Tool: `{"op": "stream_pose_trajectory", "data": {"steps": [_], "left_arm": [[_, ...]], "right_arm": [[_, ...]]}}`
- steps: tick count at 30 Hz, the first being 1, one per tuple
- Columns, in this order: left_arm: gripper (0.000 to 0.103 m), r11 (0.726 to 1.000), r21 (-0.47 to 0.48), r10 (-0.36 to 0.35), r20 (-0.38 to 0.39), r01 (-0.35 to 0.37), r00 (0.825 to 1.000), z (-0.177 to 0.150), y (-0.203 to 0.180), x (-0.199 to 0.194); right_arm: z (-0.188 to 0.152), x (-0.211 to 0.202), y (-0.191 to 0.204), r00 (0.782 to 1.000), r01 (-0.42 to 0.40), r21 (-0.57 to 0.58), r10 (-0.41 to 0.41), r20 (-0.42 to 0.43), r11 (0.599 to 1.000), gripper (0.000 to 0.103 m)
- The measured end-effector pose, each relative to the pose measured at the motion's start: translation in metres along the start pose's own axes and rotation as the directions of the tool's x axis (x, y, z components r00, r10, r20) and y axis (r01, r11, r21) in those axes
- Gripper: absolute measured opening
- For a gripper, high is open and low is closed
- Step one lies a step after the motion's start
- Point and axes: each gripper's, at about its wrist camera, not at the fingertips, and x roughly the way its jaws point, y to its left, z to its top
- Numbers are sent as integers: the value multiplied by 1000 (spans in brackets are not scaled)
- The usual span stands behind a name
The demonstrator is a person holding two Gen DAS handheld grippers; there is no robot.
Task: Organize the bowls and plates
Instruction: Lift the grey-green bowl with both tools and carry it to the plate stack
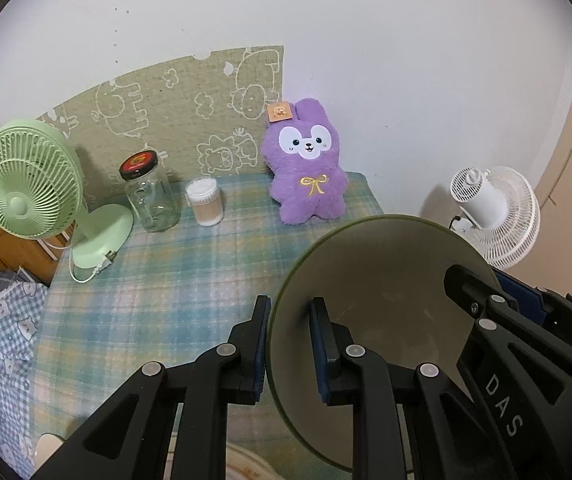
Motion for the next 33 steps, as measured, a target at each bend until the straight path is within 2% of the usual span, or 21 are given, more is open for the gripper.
{"op": "stream_pose_trajectory", "data": {"steps": [11,33], "left_arm": [[17,1000,2,-22,-1,22,1000,-31,49,-34],[17,998,-58,30,5,-30,1000,-88,166,-75]], "right_arm": [[-31,-33,52,1000,18,-11,-18,2,1000,24],[-83,-63,177,999,-34,-83,34,-1,996,24]]}}
